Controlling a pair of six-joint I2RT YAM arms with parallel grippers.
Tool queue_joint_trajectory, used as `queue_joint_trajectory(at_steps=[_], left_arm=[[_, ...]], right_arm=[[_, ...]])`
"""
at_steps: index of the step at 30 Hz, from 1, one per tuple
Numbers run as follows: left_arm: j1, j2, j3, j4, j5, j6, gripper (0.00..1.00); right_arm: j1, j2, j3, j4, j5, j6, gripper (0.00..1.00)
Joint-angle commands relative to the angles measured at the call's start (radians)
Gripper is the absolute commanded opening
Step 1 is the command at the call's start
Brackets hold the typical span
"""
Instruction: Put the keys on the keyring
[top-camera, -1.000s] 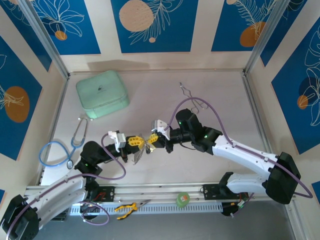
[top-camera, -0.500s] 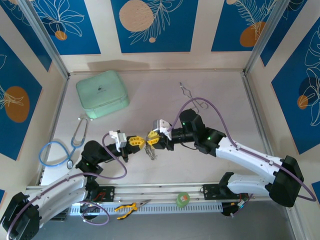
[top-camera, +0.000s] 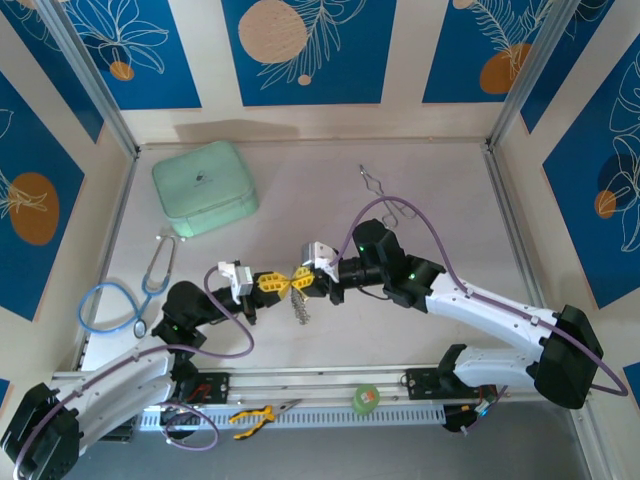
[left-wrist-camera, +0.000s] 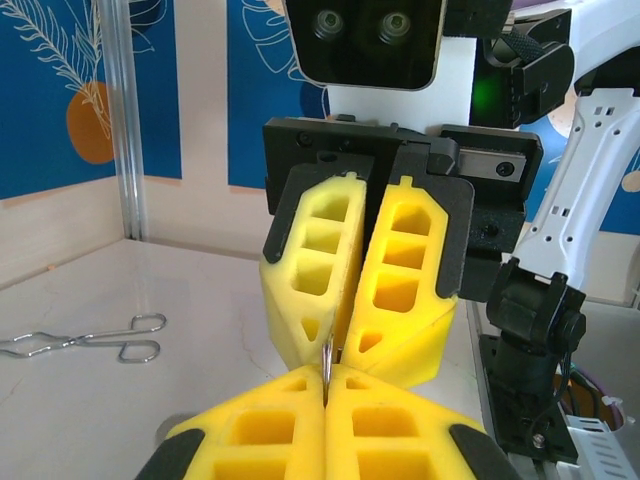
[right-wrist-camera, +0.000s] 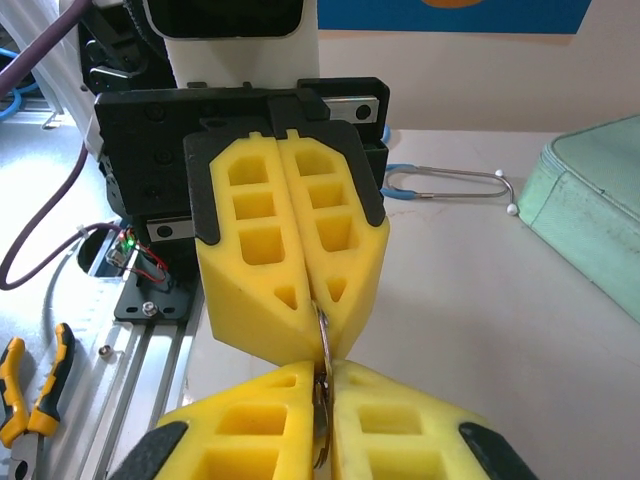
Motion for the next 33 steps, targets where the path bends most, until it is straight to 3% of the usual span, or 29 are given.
queue_joint_trajectory(at_steps=[1, 4, 6, 9, 13, 23, 33], left_arm=[[-0.010, 0.003, 0.002, 0.078, 0.031, -0.015, 0.00], [-0.009, 0.002, 0.005, 0.040, 0.003, -0.001, 0.00], [-0.009, -0.010, 0.014, -0.031, -0.020, 0.026, 0.24], [-0.010, -0.044, 0.043, -0.175, -0.041, 0.092, 0.35], [-0.009, -0.085, 0.102, -0.381, -0.070, 0.193, 0.41], [-0.010, -0.048, 0.254, -0.721, -0.063, 0.397, 0.44], [-0.011, -0.003, 0.293, -0.723, 0.014, 0.424, 0.35]], right_arm=[[0.007, 0.016, 0.026, 0.021, -0.029, -0.007, 0.03], [0.007, 0.016, 0.031, 0.011, -0.035, -0.008, 0.00], [0.007, 0.013, 0.036, -0.019, -0.025, -0.021, 0.00], [0.003, 0.005, 0.049, -0.092, 0.007, -0.057, 0.00], [-0.004, 0.000, 0.081, -0.215, 0.050, -0.129, 0.00], [0.008, 0.038, 0.226, -0.487, 0.132, -0.298, 0.00], [0.053, 0.116, 0.349, -0.599, 0.144, -0.364, 0.00]])
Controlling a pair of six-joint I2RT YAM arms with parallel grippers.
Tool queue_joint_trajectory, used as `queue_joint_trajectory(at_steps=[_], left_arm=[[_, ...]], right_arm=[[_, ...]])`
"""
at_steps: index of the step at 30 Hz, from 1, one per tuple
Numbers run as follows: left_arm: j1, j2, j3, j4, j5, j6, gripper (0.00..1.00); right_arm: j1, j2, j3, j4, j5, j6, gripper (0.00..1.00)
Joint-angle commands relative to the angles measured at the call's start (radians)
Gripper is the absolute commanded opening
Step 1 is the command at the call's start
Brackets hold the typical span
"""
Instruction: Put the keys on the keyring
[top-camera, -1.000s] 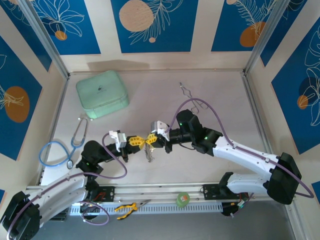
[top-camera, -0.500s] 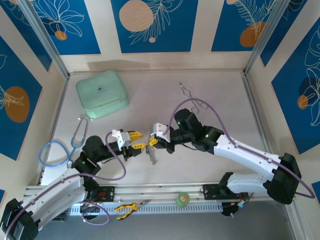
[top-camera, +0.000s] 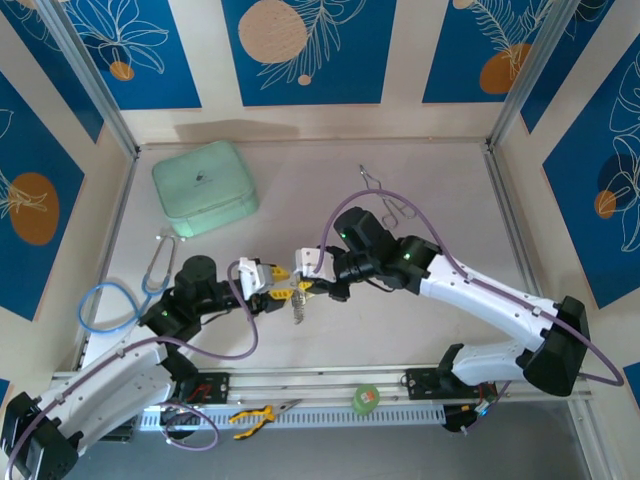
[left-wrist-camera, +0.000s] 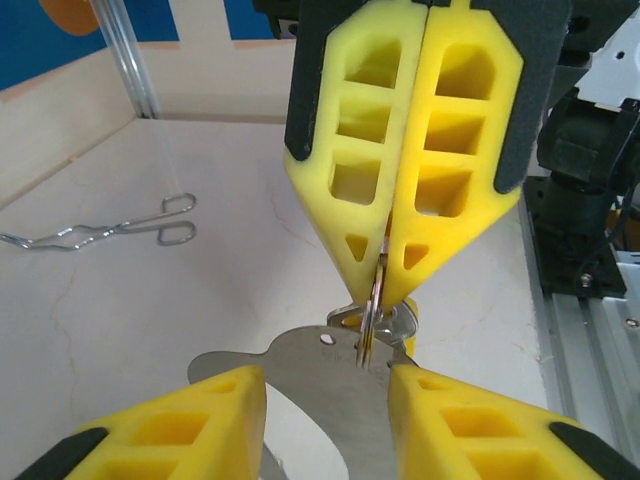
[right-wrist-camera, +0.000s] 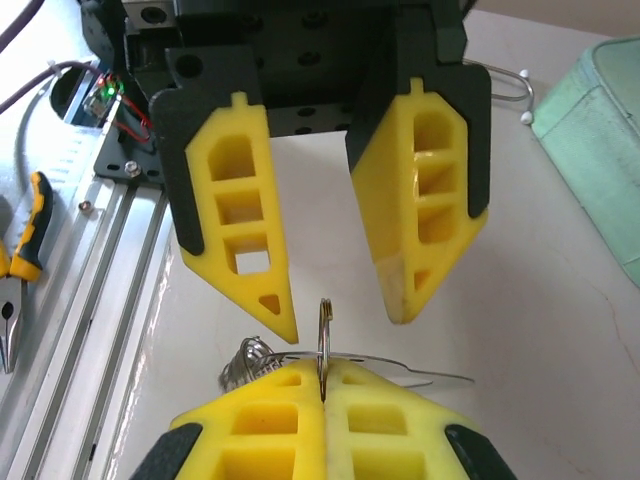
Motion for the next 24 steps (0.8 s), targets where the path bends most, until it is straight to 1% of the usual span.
queue_joint_trajectory(at_steps=[1, 6, 7, 10, 12, 14, 15, 16, 17, 18, 20, 22, 24], left_arm=[[-0.009, 0.004, 0.035, -0.011, 0.054, 0.024, 0.33], [-0.009, 0.005, 0.041, -0.012, 0.078, 0.019, 0.22], [-0.009, 0.006, 0.042, -0.012, 0.079, 0.019, 0.21], [-0.009, 0.006, 0.042, -0.012, 0.088, 0.021, 0.13], [-0.010, 0.006, 0.042, -0.008, 0.094, 0.021, 0.02], [-0.009, 0.005, 0.040, 0.000, 0.100, 0.021, 0.00], [-0.010, 0.005, 0.034, 0.011, 0.105, 0.013, 0.00], [-0.009, 0.004, 0.031, 0.025, 0.112, 0.005, 0.00], [-0.009, 0.003, 0.020, 0.051, 0.117, -0.009, 0.00], [-0.009, 0.001, 0.008, 0.087, 0.124, -0.028, 0.00], [-0.009, -0.001, -0.019, 0.165, 0.137, -0.065, 0.00], [-0.008, 0.002, -0.039, 0.230, 0.145, -0.094, 0.00], [-0.009, 0.005, -0.047, 0.254, 0.155, -0.104, 0.00]], right_arm=[[0.022, 0.022, 0.061, -0.068, 0.002, -0.045, 0.00], [0.061, 0.083, 0.144, -0.163, 0.062, -0.076, 0.00], [0.065, 0.091, 0.154, -0.177, 0.074, -0.080, 0.00], [0.078, 0.111, 0.177, -0.204, 0.100, -0.085, 0.00], [0.080, 0.113, 0.185, -0.211, 0.094, -0.078, 0.00], [0.073, 0.097, 0.169, -0.181, 0.068, -0.057, 0.00], [0.061, 0.077, 0.145, -0.138, 0.047, -0.036, 0.05], [0.049, 0.052, 0.115, -0.095, 0.025, -0.014, 0.12], [0.031, 0.021, 0.074, -0.036, -0.016, 0.013, 0.19], [0.010, -0.010, 0.028, 0.024, -0.067, 0.040, 0.24], [-0.018, -0.055, -0.050, 0.130, -0.138, 0.090, 0.29], [-0.024, -0.076, -0.092, 0.189, -0.163, 0.118, 0.30], [-0.026, -0.075, -0.105, 0.208, -0.166, 0.139, 0.30]])
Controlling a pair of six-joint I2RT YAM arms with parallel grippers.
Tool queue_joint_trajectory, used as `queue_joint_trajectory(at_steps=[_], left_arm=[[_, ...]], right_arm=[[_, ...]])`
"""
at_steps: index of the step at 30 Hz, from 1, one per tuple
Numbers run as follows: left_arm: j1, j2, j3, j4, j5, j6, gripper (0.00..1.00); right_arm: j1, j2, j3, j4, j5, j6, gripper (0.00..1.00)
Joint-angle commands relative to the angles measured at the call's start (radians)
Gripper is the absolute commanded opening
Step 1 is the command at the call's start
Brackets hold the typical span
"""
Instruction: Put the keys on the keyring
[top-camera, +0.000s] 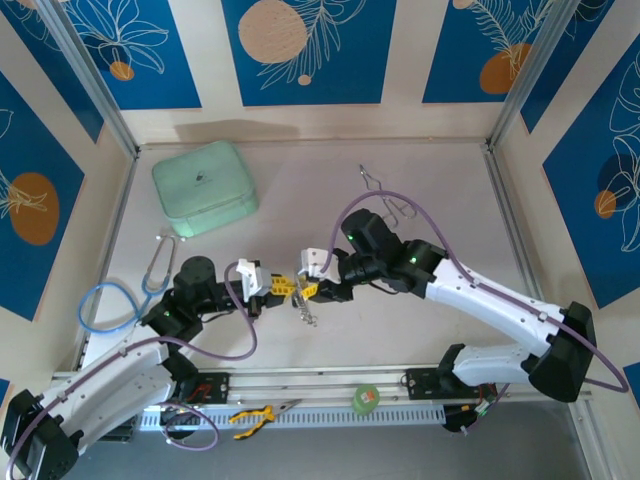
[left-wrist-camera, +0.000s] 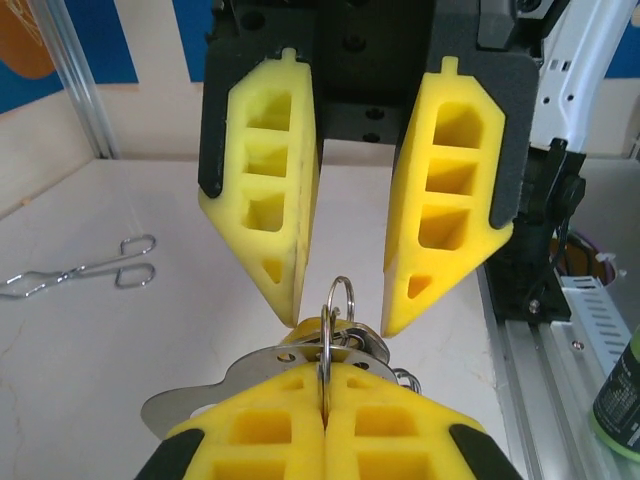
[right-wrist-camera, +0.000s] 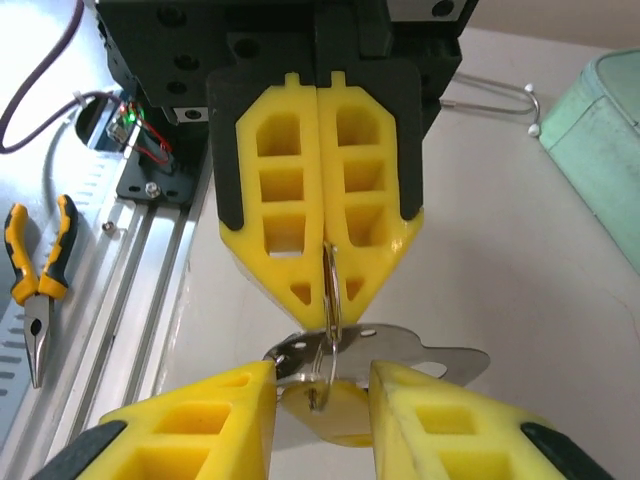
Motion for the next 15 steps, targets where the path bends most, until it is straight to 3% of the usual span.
queue_joint_trajectory(at_steps=[1, 6, 11, 14, 15], left_arm=[[-0.008, 0.001, -0.022, 0.132, 0.058, -0.049, 0.00], [-0.007, 0.002, -0.035, 0.151, 0.071, -0.061, 0.00], [-0.007, 0.002, -0.047, 0.191, 0.080, -0.081, 0.00], [-0.007, 0.004, -0.052, 0.208, 0.085, -0.088, 0.00], [-0.007, 0.005, -0.049, 0.199, 0.079, -0.083, 0.00]], right_arm=[[0.000, -0.007, -0.025, 0.125, -0.092, 0.076, 0.30], [0.000, -0.004, -0.042, 0.160, -0.099, 0.101, 0.28], [0.000, 0.007, -0.045, 0.162, -0.103, 0.106, 0.14], [-0.001, 0.013, -0.038, 0.148, -0.103, 0.096, 0.00], [-0.001, 0.014, -0.033, 0.141, -0.100, 0.090, 0.00]])
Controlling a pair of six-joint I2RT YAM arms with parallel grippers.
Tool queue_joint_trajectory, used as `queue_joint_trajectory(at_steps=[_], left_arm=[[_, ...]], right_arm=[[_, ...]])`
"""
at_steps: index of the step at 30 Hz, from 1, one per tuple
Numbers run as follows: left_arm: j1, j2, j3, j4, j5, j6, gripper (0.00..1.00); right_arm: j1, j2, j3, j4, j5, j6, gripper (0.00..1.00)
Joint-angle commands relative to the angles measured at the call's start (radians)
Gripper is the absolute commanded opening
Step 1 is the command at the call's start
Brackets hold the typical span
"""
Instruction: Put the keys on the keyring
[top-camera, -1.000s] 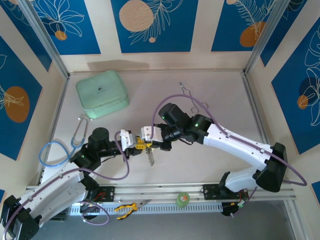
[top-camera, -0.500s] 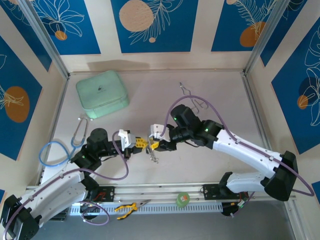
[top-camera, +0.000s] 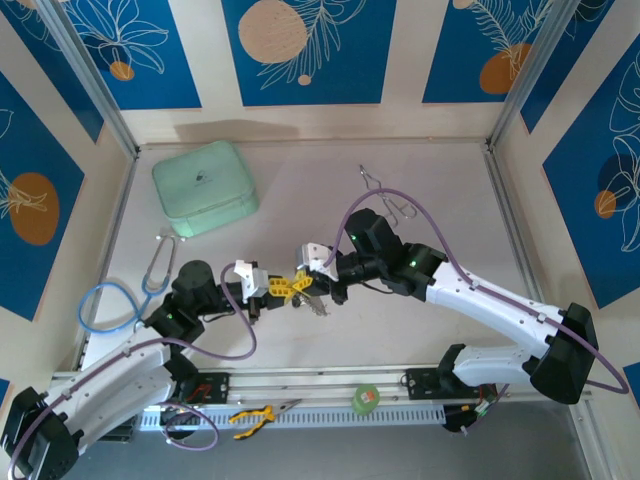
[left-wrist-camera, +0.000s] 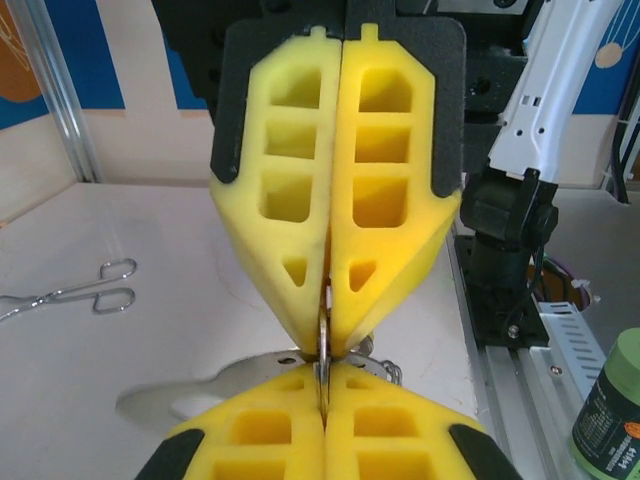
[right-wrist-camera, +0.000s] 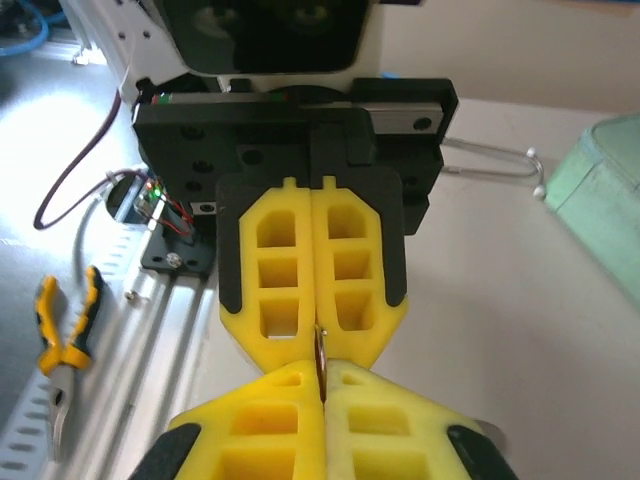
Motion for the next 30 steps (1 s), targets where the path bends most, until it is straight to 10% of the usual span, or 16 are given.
queue_joint_trajectory(at_steps=[1, 5, 21, 25, 30], left_arm=[[-0.008, -0.004, 0.002, 0.055, 0.022, -0.002, 0.09], [-0.008, -0.029, 0.036, -0.086, -0.030, 0.070, 0.30], [-0.007, 0.011, 0.115, -0.236, 0.004, 0.170, 0.00], [-0.008, -0.015, 0.083, -0.175, 0.003, 0.141, 0.00], [-0.007, -0.029, 0.005, 0.003, -0.015, 0.059, 0.00]], right_arm=[[-0.001, 0.017, 0.006, -0.014, -0.011, -0.010, 0.00], [0.001, 0.024, 0.051, -0.113, 0.049, -0.075, 0.00], [0.063, 0.099, 0.194, -0.273, 0.108, -0.174, 0.00], [0.019, 0.027, 0.107, -0.127, 0.086, -0.041, 0.30], [-0.021, -0.043, -0.009, 0.000, 0.065, 0.126, 0.36]])
